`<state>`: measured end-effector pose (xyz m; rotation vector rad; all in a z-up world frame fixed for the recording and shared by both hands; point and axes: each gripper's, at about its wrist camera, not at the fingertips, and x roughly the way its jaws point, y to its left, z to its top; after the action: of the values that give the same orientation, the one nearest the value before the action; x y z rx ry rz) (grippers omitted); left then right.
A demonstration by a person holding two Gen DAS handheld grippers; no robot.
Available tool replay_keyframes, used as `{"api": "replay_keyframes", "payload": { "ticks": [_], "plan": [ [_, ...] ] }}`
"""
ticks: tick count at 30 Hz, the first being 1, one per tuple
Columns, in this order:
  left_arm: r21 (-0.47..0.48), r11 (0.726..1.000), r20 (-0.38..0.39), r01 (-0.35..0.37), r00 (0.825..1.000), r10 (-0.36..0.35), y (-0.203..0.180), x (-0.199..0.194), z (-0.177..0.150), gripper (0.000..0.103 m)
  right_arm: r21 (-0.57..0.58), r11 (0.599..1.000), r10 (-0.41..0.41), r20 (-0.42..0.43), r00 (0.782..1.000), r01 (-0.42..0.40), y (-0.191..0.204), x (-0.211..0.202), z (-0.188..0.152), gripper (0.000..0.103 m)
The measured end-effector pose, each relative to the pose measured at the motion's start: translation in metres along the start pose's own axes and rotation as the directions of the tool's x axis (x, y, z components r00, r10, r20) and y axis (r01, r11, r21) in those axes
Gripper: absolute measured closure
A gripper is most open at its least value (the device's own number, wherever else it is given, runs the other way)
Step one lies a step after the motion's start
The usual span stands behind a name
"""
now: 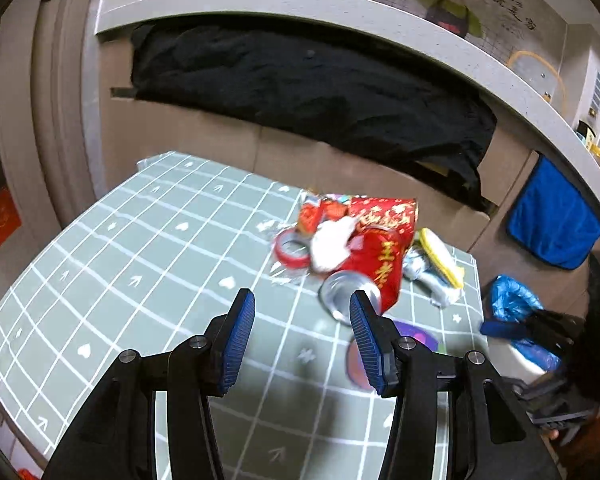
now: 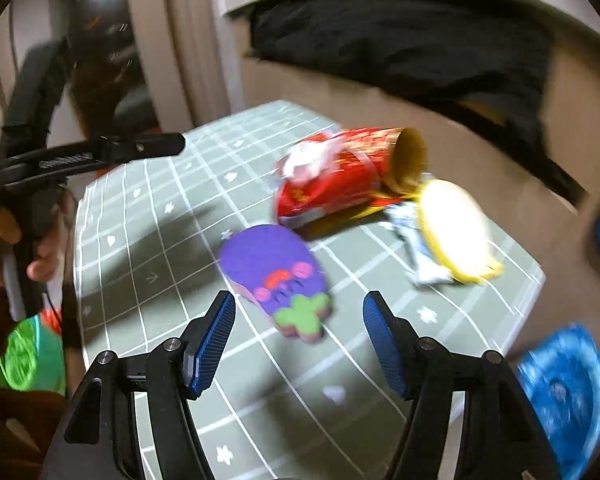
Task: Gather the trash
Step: 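Move both tools back to the trash pile on the table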
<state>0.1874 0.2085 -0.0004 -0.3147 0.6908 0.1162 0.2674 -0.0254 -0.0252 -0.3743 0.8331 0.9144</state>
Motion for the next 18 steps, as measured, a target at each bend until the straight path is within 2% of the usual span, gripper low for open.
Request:
{"api": "replay_keyframes", "payload": {
  "ticks": [4,11,15,18],
  "plan": [
    [-0.02,1.0,-0.006,0.021,1.0,-0.021,0.014,-0.008,-0.009,0.053,0.004,1.0,0.019,-0.031,0.999,-0.018,0.006,0.026,0.013,0.039],
    [-0.064,0.997,-0.015,0.032,0.999,-0.033,0.031,-0.008,-0.014,0.053,0.042,0.999,0.034,-0.085,0.996,-0.031,-0.009,0.068,0.024,0.039],
    [-0.072,0.996,-0.028,0.048,0.998,-0.05,0.032,-0.004,-0.016,0.053,0.109,0.985,0.144,-0.09,0.986,-0.134,-0.017,0.08,0.015,0.04],
    [-0.069,0.996,-0.04,0.059,0.997,-0.062,0.028,0.0,-0.018,0.053,0.146,0.974,0.189,-0.087,0.978,-0.175,-0.016,0.08,0.006,0.037]
  ]
}}
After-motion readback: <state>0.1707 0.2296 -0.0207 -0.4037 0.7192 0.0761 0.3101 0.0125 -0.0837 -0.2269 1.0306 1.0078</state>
